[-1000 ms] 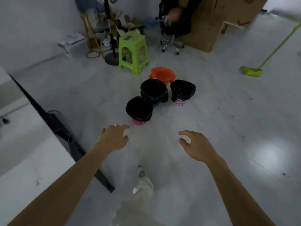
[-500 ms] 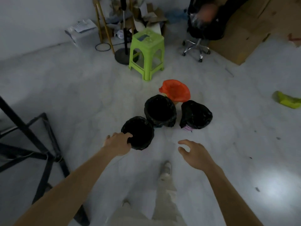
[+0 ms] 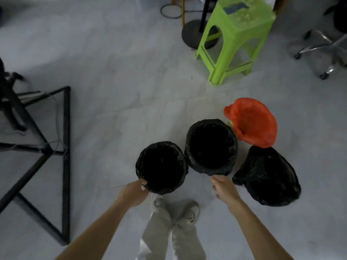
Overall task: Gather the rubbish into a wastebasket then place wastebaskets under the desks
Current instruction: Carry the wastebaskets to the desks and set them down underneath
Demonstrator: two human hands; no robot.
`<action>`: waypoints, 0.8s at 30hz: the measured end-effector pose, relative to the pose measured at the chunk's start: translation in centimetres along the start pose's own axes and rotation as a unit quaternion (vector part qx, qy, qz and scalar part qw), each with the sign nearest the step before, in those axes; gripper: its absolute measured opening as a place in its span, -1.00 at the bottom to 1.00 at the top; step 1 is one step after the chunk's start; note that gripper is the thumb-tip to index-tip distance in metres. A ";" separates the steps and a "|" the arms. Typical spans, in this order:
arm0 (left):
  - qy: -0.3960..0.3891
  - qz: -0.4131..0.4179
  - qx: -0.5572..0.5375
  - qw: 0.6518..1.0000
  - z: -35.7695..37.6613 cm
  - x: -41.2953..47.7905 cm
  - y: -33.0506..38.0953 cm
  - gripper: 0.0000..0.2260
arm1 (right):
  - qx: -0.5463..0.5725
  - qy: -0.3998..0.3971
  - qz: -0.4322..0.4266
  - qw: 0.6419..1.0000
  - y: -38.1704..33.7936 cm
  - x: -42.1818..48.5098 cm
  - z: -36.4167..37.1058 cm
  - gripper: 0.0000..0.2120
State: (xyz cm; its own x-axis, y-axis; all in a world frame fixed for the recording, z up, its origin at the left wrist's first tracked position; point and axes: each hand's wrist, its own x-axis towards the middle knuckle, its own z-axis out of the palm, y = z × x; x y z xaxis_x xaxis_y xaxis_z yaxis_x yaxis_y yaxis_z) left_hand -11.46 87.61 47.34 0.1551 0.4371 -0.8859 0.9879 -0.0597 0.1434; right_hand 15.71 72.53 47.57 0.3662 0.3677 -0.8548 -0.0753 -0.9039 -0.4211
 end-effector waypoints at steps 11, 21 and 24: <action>0.026 -0.251 -0.308 0.917 12.1 22.1 -4.6 -0.38 | 0.441 0.038 0.243 0.863 9.9 22.8 7.5 -0.36; 0.025 -0.236 -0.575 0.783 8.0 22.5 -5.6 -0.72 | 0.557 0.128 0.165 0.804 2.2 25.0 6.1 -0.64; 0.079 -0.244 -0.591 0.765 3.1 18.8 -4.6 -0.82 | 0.546 0.123 0.175 0.810 -2.8 22.3 4.9 -0.61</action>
State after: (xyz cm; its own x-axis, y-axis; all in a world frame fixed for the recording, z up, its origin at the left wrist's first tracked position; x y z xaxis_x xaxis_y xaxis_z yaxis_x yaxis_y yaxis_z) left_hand -13.03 93.33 28.62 -0.3235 0.2571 -0.9106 0.2135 0.9574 0.1945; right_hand 19.59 84.35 28.21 0.3083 -0.0459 -0.9502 -0.9409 -0.1622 -0.2974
